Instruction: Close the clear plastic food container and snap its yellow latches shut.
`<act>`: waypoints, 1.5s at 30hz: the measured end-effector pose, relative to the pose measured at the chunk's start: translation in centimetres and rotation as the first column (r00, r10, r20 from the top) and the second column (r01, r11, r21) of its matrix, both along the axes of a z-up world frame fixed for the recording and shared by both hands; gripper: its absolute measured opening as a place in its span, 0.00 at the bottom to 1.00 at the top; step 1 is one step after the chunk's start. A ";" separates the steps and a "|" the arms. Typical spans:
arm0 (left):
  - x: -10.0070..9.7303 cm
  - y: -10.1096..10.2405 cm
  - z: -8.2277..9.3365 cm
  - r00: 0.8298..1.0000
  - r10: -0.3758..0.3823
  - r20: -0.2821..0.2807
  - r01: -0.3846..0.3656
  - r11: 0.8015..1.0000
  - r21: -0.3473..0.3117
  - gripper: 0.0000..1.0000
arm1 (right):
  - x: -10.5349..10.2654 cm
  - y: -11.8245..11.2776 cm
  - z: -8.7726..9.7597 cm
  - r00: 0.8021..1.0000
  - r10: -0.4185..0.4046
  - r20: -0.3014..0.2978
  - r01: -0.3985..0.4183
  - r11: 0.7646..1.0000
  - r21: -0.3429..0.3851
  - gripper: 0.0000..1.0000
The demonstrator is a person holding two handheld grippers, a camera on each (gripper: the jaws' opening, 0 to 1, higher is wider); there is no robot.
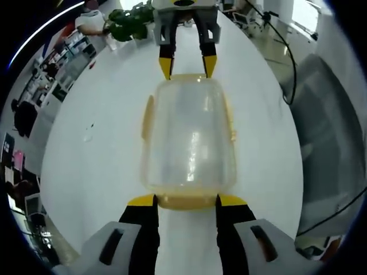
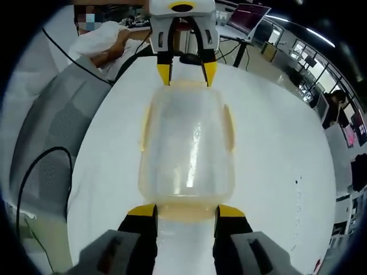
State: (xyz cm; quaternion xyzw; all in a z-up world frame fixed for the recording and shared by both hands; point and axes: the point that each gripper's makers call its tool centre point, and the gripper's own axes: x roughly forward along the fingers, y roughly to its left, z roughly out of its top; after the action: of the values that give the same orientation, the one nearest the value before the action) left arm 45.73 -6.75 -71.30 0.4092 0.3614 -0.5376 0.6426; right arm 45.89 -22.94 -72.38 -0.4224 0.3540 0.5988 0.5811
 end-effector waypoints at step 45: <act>0.2 -3.9 -2.5 0.998 0.022 -0.057 -0.023 1.000 -0.011 0.37 | 0.7 -3.8 -2.0 0.999 0.010 -0.046 -0.011 1.000 -0.022 0.36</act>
State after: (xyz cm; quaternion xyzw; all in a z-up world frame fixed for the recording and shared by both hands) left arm 45.91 -10.67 -73.77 0.3860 0.3810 -0.5438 0.6404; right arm 46.55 -26.78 -74.34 -0.4169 0.3716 0.6074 0.5650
